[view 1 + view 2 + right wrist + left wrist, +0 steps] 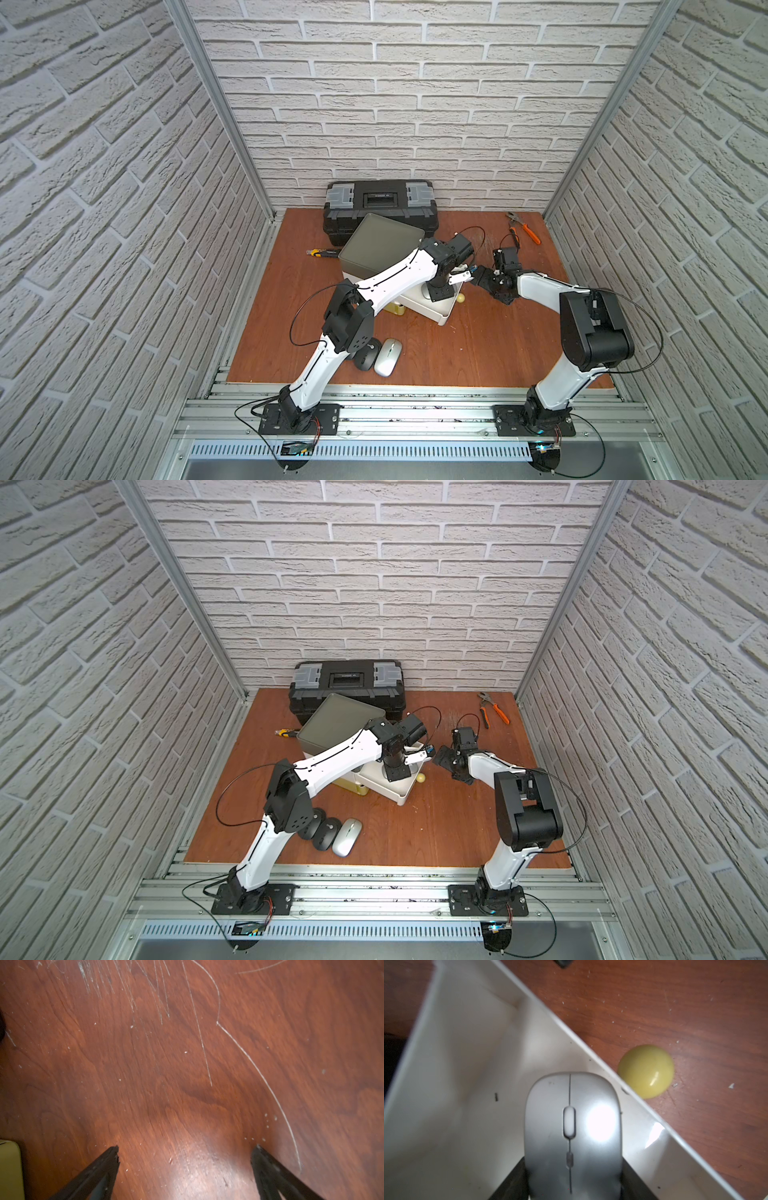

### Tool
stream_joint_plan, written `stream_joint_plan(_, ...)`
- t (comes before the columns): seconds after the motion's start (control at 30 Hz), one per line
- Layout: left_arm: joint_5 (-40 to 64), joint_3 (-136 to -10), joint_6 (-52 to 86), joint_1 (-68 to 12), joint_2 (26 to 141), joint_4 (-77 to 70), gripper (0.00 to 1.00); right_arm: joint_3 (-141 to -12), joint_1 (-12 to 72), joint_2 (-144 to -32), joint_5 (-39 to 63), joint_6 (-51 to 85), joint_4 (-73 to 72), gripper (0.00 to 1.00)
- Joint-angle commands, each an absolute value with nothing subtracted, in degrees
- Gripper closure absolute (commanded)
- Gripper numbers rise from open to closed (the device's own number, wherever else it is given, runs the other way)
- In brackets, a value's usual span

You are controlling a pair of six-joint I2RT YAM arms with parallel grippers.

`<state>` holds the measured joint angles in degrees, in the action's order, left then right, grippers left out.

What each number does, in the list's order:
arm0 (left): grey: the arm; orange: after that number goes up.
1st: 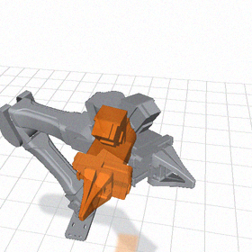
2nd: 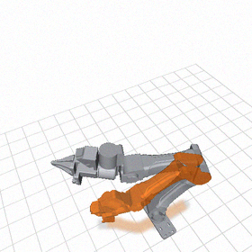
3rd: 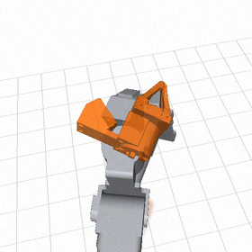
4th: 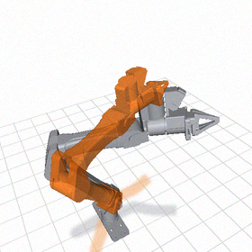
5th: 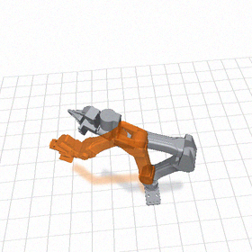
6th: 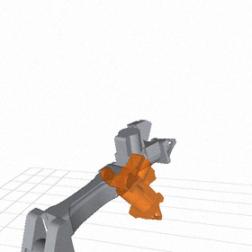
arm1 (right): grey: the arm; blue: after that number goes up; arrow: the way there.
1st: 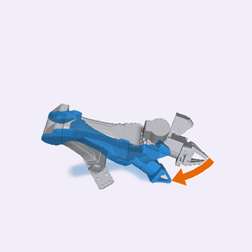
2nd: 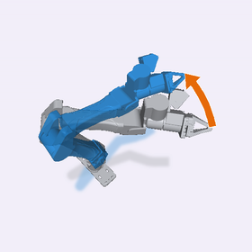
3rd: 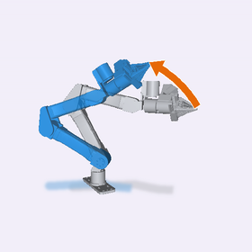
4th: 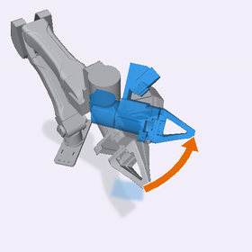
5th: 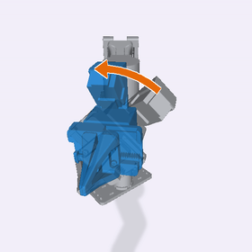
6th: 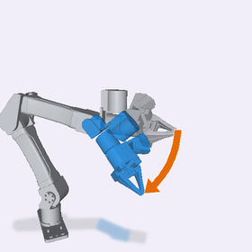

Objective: Take the mice out of the drawer
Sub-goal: Pick up the mouse from the drawer.

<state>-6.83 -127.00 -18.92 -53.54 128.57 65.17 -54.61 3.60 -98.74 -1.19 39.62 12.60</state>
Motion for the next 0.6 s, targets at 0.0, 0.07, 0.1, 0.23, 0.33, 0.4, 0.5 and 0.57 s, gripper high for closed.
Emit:
stream_joint_plan(0.0,-6.76,-131.74,-19.59,-55.30,121.12,68.59,0.43,-52.17,4.22,-97.71,-0.79,40.07,14.05,0.00)
stream_joint_plan(0.07,-6.04,-133.14,-18.99,-56.12,118.65,70.15,0.43,-50.81,4.20,-96.60,-1.97,40.51,13.99,0.00)
stream_joint_plan(0.1,-6.09,-133.65,-18.48,-56.63,117.14,71.37,0.43,-50.07,4.22,-95.68,-2.47,40.83,14.10,0.00)
stream_joint_plan(0.23,-11.80,-132.63,-14.46,-57.71,111.13,76.33,0.43,-47.61,4.26,-91.29,-3.95,40.42,15.96,0.01)
stream_joint_plan(0.33,-17.92,-125.30,-9.30,-57.68,103.63,78.18,0.42,-46.65,4.65,-88.26,-2.95,39.24,18.27,0.00)
stream_joint_plan(0.4,-21.60,-119.79,-4.33,-57.24,97.75,79.16,0.42,-46.16,5.41,-86.45,-2.40,38.62,19.61,0.00)
stream_joint_plan(0.5,-26.56,-113.52,5.54,-55.75,89.67,82.46,0.42,-46.05,7.31,-84.87,-2.05,38.05,21.50,0.00)
stream_joint_plan(0.57,-28.71,-109.32,12.27,-54.27,85.30,86.68,0.42,-45.88,8.73,-84.47,-1.60,38.23,21.36,0.00)
